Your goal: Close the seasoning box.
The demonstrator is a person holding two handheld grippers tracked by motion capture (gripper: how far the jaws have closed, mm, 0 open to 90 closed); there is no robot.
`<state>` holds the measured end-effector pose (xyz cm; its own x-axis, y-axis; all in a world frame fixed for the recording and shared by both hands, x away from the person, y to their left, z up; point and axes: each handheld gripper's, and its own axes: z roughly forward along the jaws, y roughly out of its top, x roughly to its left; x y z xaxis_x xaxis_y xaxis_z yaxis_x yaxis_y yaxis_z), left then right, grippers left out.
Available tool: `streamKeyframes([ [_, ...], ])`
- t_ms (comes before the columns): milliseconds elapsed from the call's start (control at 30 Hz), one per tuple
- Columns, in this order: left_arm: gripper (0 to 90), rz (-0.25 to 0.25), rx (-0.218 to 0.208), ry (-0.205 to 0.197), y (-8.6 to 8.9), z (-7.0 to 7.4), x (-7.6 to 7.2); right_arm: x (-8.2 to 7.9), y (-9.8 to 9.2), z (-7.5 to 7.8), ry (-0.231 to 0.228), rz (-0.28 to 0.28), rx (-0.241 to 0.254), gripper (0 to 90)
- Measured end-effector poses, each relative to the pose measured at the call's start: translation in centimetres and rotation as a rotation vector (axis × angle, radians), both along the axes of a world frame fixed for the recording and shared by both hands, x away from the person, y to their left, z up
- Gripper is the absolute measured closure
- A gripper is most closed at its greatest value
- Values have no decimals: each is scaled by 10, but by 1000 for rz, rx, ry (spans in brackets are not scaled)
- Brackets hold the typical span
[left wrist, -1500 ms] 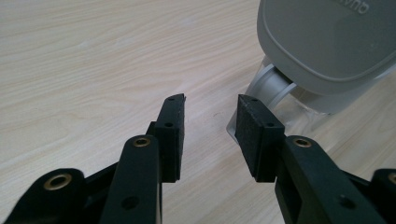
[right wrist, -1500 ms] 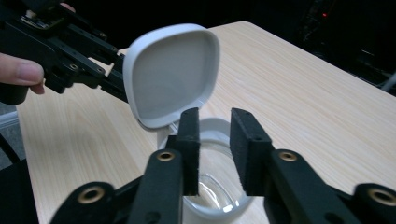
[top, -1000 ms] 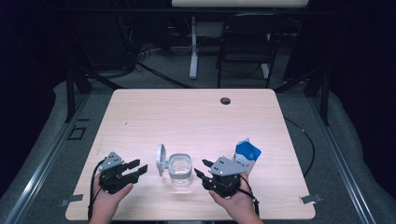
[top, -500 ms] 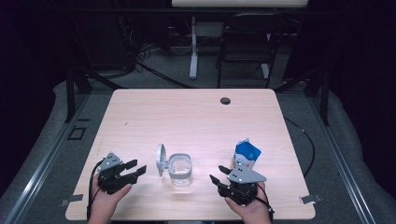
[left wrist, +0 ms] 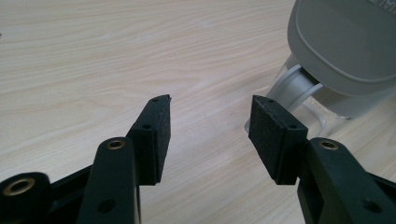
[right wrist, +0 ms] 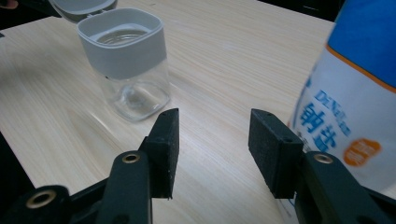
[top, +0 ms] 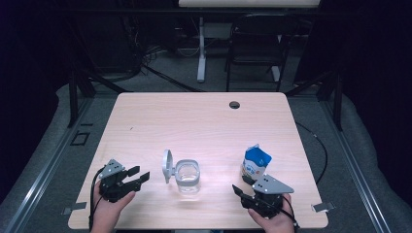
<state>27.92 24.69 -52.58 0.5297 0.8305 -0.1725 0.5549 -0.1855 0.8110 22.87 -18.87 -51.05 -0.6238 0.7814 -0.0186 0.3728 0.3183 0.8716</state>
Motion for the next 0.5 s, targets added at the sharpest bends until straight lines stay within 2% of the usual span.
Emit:
streamKeyframes([
  [300,487,2,8,-4,0,1,-1,-5,-18,-5,11,-49,16,537],
  [433,485,-3,11,-7,-1,2,-2,-6,-23,-6,5,-67,-20,543],
  [500,484,-1,13,-6,-1,2,-2,-6,-27,-7,12,-74,-19,549],
])
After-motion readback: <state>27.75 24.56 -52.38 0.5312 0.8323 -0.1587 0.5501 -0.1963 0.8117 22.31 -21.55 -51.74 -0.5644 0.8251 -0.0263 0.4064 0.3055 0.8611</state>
